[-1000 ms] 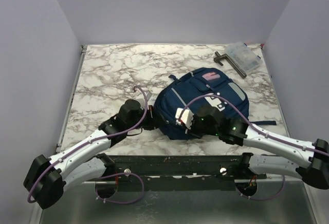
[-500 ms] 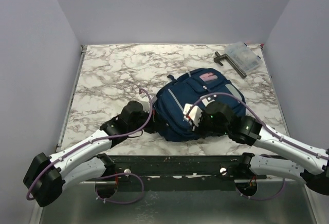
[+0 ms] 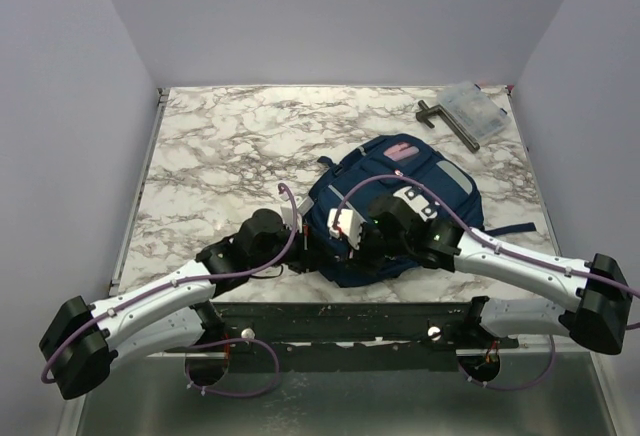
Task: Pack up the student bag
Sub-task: Zip the student bag at the center of the board.
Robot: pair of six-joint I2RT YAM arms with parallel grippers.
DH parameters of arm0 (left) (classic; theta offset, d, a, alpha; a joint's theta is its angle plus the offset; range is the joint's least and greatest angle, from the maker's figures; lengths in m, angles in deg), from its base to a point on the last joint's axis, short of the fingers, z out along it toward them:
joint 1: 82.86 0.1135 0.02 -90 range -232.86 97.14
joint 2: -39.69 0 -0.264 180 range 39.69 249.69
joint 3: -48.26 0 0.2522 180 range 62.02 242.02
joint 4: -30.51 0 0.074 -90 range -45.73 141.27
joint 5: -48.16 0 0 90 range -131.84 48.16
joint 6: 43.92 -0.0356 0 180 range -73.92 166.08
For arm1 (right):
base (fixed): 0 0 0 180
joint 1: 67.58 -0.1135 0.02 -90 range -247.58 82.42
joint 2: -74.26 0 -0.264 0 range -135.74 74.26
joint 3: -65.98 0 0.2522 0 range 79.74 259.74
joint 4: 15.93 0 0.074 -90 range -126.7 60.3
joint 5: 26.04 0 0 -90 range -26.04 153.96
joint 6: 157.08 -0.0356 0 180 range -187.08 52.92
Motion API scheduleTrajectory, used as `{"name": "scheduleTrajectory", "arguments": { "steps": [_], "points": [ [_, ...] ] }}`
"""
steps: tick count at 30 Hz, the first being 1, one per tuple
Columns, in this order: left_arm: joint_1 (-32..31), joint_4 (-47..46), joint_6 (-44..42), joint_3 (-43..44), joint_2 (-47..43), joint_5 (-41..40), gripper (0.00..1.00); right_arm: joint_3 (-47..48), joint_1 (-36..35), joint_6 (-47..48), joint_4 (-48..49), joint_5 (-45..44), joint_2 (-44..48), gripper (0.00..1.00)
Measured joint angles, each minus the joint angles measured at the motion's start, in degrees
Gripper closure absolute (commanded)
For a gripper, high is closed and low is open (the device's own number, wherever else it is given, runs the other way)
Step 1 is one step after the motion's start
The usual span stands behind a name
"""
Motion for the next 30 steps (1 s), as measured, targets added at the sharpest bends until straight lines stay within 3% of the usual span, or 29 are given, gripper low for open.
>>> {"name": "scheduleTrajectory", "arguments": {
  "steps": [3,6,7,14,22,26,27,29,30],
  "points": [
    [0.0,-0.26,-0.72,-0.02,0.26,0.07,1.0,-0.39,0.0,0.66,1.7,-1.6,-1.22,0.66],
    [0.0,-0.28,-2.45,-0.04,0.28,0.11,1.0,-0.44,0.0,1.68,2.51,-2.89,-2.8,0.99],
    [0.0,-0.17,-3.19,-0.04,0.39,0.11,1.0,-0.44,0.0,2.1,2.45,-2.99,-3.32,0.99],
    [1.79,3.08,-5.16,0.68,1.51,0.33,1.0,-1.81,-1.09,6.36,2.08,-4.55,-2.75,1.0],
    [17.9,0.66,-0.04,-3.3,-3.39,11.61,1.0,-10.62,-1.46,9.11,3.08,-9.86,11.87,1.0],
    [21.16,-2.16,1.49,-3.82,0.24,14.8,1.0,-12.41,-0.87,10.88,-5.35,-16.11,19.19,1.0],
    [21.79,-3.04,2.05,-4.26,1.38,15.28,1.0,-13.05,-0.59,11.34,-7.21,-18.45,20.39,0.98],
    [22.12,-4.66,2.86,-5.22,2.78,16.5,1.0,-13.55,-0.33,11.85,-9.86,-21.35,22.29,0.69],
    [21.88,-5.57,3.37,-5.55,3.34,17.27,1.0,-13.22,-0.24,11.87,-10.95,-21.88,23.12,0.64]
  ]
}}
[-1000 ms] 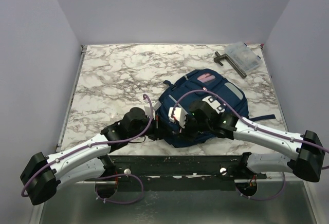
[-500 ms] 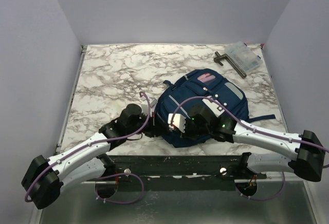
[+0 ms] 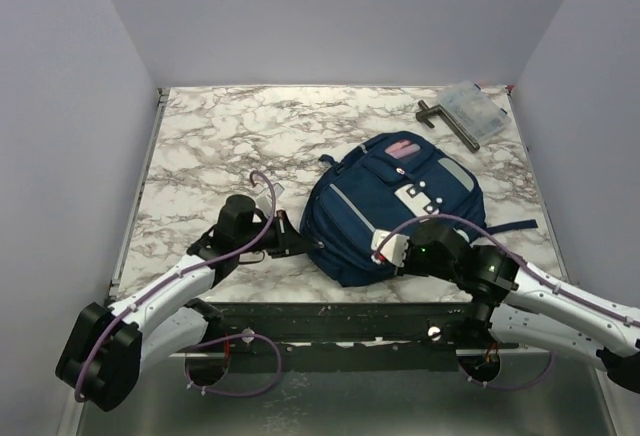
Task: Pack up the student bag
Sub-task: Zip the student bag at the center of the board.
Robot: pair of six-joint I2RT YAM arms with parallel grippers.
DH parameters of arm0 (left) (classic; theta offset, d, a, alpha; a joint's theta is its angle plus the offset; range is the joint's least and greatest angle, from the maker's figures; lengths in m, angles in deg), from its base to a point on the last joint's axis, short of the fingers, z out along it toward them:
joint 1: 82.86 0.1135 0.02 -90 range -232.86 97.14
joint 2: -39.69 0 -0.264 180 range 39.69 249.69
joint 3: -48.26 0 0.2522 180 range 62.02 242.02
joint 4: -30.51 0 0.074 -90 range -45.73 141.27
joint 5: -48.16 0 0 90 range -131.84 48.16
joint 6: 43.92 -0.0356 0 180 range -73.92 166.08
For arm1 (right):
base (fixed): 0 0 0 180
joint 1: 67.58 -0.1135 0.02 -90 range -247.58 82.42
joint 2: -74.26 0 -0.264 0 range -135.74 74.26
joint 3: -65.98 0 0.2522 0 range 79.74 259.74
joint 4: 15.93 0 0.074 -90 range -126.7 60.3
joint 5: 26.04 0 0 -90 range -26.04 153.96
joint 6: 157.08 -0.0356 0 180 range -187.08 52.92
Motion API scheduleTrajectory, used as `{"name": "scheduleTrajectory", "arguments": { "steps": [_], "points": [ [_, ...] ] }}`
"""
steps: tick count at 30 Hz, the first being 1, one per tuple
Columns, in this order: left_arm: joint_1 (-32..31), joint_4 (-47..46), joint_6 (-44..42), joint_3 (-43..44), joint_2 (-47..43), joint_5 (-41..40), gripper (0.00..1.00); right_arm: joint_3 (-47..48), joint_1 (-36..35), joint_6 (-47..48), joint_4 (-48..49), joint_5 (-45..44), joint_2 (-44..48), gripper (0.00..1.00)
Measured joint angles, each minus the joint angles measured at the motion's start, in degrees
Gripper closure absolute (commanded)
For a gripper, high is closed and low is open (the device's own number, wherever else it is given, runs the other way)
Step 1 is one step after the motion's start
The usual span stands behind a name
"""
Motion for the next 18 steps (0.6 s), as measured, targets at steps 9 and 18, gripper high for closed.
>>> {"name": "scheduleTrajectory", "arguments": {
  "steps": [9,18],
  "points": [
    [-8.35,-4.39,4.24,-0.2,0.79,1.22,1.0,15.21,0.07,-9.29,6.36,13.49,-12.15,0.33],
    [-10.29,-6.16,11.34,-4.39,-4.55,-0.85,1.0,14.36,-1.09,-13.86,12.59,17.2,-23.56,0.32]
  ]
}}
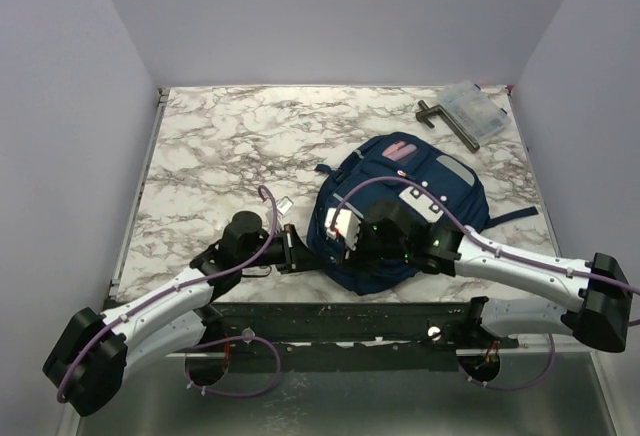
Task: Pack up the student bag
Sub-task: Zip the student bag at the center of the board.
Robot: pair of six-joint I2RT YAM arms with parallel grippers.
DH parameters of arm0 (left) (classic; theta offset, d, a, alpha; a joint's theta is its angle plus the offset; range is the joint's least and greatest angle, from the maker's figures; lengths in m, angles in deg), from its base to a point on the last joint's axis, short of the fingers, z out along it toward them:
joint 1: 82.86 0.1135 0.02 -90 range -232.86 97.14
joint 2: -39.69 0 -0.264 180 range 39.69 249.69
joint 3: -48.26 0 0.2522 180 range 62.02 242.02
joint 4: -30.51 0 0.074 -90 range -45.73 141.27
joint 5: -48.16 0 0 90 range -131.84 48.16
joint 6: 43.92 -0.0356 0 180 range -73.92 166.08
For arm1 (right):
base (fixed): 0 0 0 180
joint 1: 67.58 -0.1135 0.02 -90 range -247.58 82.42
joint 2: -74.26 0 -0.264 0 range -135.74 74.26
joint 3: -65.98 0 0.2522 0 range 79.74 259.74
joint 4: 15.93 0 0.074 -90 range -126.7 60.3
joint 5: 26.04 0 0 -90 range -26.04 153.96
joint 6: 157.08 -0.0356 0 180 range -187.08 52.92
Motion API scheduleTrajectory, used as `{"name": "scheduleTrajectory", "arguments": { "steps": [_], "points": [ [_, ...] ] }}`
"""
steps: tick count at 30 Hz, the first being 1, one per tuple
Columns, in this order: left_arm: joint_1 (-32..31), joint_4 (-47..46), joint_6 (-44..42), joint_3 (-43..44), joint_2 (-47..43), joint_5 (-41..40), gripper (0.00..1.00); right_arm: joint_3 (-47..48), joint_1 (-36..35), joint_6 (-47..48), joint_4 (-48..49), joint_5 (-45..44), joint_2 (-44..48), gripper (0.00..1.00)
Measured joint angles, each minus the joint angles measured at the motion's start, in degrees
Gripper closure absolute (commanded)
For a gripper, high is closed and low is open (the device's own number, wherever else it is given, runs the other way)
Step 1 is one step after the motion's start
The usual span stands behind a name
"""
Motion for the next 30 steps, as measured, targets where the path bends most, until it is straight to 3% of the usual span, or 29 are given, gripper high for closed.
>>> {"name": "scheduleTrajectory", "arguments": {
  "steps": [8,17,25,30],
  "points": [
    [0.66,-4.24,13.4,-2.73,1.16,-0.04,1.0,-14.34,-12.87,5.31,18.99,-10.82,2.75,0.36],
    [1.53,-6.32,29.44,-6.29,1.18,0.68,1.0,-20.35,-14.45,15.3,39.26,-15.17,2.38,0.51],
    [2.6,-6.6,35.52,-7.65,0.15,0.55,1.0,-21.05,-14.47,19.3,42.58,-15.04,0.46,0.49],
    [2.58,-6.69,37.2,-8.07,-1.01,0.68,1.0,-22.36,-14.47,19.5,43.01,-14.49,2.56,0.52]
  ]
}}
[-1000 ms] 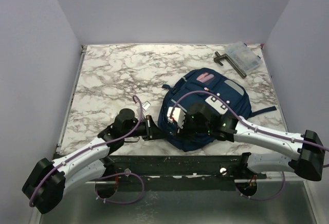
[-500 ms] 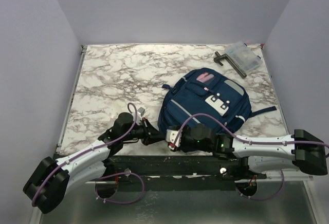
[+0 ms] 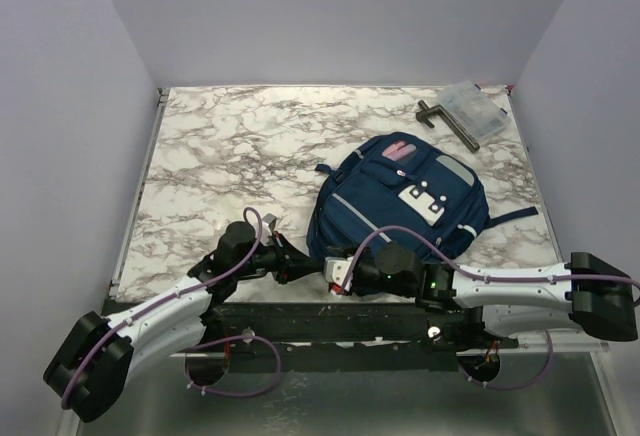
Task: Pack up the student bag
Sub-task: Zip the student bag at the center of the board.
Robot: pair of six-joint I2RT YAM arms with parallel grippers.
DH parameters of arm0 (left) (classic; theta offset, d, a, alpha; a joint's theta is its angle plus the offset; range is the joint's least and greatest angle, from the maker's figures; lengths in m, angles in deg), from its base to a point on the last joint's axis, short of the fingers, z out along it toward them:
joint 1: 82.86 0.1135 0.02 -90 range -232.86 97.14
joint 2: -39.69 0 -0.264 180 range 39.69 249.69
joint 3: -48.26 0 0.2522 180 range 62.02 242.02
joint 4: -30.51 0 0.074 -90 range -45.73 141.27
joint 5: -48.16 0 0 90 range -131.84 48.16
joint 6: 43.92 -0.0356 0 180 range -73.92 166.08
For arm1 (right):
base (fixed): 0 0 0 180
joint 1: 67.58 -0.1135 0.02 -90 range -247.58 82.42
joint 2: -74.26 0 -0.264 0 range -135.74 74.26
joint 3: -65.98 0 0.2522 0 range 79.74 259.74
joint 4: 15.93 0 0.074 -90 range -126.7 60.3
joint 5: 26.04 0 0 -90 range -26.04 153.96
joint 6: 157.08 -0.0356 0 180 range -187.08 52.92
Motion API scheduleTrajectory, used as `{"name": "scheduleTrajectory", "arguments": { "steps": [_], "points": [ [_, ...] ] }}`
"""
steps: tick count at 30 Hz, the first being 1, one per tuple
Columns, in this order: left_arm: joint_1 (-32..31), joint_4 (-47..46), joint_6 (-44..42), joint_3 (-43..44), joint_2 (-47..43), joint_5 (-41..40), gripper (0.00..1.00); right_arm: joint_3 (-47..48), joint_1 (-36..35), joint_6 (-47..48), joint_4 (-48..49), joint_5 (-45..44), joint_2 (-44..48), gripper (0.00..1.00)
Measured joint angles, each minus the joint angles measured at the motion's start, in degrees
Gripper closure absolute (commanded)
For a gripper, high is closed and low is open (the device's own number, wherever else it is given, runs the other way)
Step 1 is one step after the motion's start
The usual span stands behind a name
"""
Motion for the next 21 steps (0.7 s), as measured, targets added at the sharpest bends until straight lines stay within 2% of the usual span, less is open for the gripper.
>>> {"name": "scheduleTrajectory", "arguments": {
  "steps": [11,13,16,17,18,19,21],
  "points": [
    [0.0,0.0,0.85,0.0,-0.46,0.17,1.0,0.04,0.0,1.92,-0.33,0.9,-2.75,0.56],
    [0.0,0.0,0.87,0.0,-0.46,0.17,1.0,0.2,0.0,2.58,0.24,0.87,-5.05,0.63],
    [0.0,0.15,0.87,0.0,-0.46,0.15,1.0,1.01,0.0,3.63,1.09,0.57,-8.17,0.85],
    [0.0,0.15,0.83,0.0,-0.46,0.15,0.95,1.22,0.0,3.78,1.51,0.07,-8.76,0.91],
    [0.02,0.17,0.61,0.0,-0.46,0.15,0.86,1.31,0.0,3.89,1.84,-0.28,-8.98,0.95],
    [0.02,0.31,0.26,0.0,-0.46,0.11,0.71,1.31,0.0,3.69,2.19,-0.5,-8.96,0.99],
    [0.15,0.09,-1.01,0.07,-0.52,0.15,0.5,1.31,0.0,3.15,2.23,-0.79,-8.68,0.99]
  ]
}}
